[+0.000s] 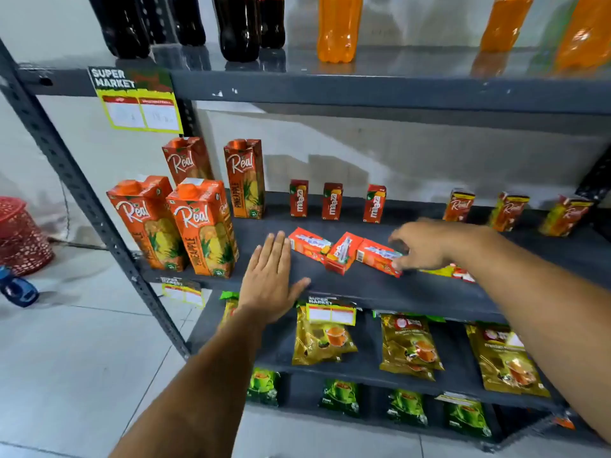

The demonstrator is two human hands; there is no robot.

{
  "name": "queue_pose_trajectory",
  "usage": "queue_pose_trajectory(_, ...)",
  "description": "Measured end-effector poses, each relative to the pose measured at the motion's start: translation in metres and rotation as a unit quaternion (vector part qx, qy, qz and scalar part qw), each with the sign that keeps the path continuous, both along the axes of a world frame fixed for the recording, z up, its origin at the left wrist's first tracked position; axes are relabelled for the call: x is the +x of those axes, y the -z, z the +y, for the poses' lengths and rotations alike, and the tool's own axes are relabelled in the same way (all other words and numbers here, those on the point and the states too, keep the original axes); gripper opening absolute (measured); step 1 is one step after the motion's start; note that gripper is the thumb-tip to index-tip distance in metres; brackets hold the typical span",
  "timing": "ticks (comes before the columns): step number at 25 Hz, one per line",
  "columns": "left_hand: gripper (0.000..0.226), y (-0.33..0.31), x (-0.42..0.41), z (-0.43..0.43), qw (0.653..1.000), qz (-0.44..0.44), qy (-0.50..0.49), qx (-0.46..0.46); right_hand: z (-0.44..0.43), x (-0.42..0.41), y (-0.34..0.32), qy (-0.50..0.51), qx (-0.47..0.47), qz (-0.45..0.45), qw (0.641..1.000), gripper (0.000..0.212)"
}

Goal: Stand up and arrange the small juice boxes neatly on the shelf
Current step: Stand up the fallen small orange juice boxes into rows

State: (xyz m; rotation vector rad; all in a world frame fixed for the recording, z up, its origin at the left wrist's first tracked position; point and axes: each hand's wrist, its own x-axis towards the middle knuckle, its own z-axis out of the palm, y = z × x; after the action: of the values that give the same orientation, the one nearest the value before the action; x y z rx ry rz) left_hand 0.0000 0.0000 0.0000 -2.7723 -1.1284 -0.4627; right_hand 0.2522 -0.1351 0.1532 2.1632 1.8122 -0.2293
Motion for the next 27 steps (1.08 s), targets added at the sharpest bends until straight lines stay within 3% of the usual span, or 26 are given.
queue_pose_trajectory(2, 0.098, 0.014, 0.003, 0.015, 0.998, 0.013, -0.015, -0.053, 0.034, 0.0, 0.003, 0.011, 0.004, -0.007, 1.0, 0.049)
queue_pose_trajectory(5, 0.109, 0.036, 0.0, 0.032, 0.995, 0.055, -0.025, -0.086, 0.081, -0.004, 0.013, 0.024, 0.012, 0.049, 0.998, 0.051)
queue_pose_trajectory(11, 0.094, 0.044, -0.001, 0.04, 0.996, 0.015, 0.013, -0.086, 0.136, -0.021, 0.058, 0.031, 0.045, 0.132, 0.99, 0.059)
queue_pose_trajectory(13, 0.095, 0.041, 0.0, 0.04, 0.995, 0.005, 0.006, -0.097, 0.149, -0.027, 0.08, 0.033, 0.054, 0.096, 0.993, 0.066)
queue_pose_trajectory(18, 0.095, 0.031, -0.014, 0.047, 0.995, 0.001, 0.009, -0.096, 0.152, -0.038, 0.12, 0.058, 0.103, 0.039, 0.992, 0.057)
queue_pose_trajectory(27, 0.094, 0.04, -0.015, 0.047, 0.995, 0.025, -0.04, -0.087, 0.155, -0.043, 0.128, 0.064, 0.125, 0.026, 0.99, 0.06)
